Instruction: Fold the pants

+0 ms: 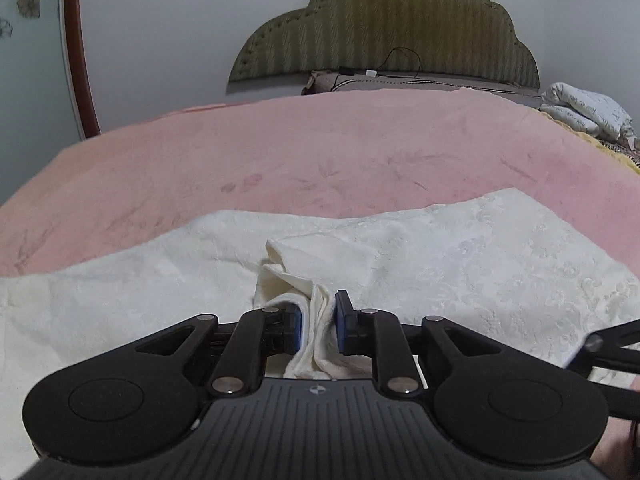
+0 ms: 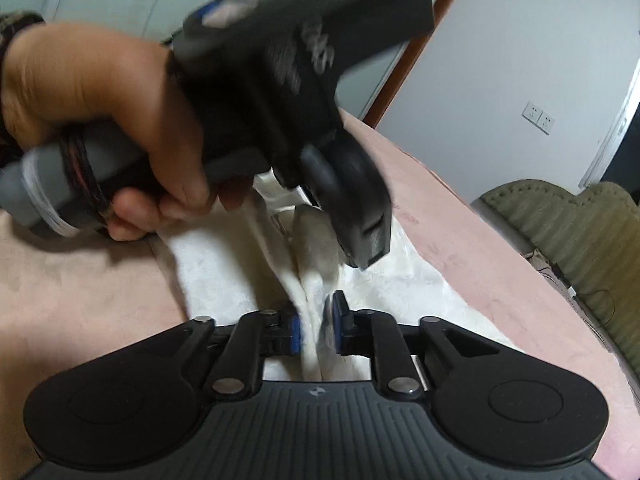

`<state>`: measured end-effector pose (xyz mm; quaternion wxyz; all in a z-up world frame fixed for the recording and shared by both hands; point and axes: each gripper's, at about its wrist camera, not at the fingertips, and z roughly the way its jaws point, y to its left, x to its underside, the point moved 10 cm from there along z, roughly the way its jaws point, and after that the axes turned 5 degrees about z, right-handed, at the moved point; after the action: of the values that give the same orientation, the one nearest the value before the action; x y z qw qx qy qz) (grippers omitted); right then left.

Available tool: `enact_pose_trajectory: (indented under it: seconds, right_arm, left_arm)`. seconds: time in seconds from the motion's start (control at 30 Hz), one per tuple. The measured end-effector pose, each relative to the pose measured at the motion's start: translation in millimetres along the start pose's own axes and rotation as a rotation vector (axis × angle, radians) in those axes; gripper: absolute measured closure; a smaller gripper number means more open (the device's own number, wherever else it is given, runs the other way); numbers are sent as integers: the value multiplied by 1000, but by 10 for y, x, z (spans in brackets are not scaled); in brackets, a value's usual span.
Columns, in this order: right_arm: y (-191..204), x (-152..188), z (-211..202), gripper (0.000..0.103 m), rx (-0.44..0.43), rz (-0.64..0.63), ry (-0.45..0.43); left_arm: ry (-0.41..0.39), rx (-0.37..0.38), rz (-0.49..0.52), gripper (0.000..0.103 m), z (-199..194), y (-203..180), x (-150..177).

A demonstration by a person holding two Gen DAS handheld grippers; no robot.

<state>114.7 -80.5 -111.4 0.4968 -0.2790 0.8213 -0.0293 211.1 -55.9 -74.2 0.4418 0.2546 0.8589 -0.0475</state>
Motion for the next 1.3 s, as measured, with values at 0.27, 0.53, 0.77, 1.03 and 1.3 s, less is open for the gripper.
enact_pose_trajectory:
  seconds: [0.27,0.53,0.77,1.03,1.3]
  right_arm:
    - [-868,-6,-531,76,-92,459,-75]
    - [-615,153,-364,66,-82,475,8]
    - [-206,-161,-155,67,-105,297,-15]
    - [-80,-159,-73,67,-12,94,-14]
    - [90,-182,45,85,46,-44,-29]
  left_arm:
    - [-19,-68,-66,42,-110,203,49]
    - [-25,-253,-80,32,-256,668,-147]
    - [73,-327,81,27,17,690,30]
    - [-4,-118,-333,26,-429,963,1]
    - [61,410,-721,26,-583,674,72]
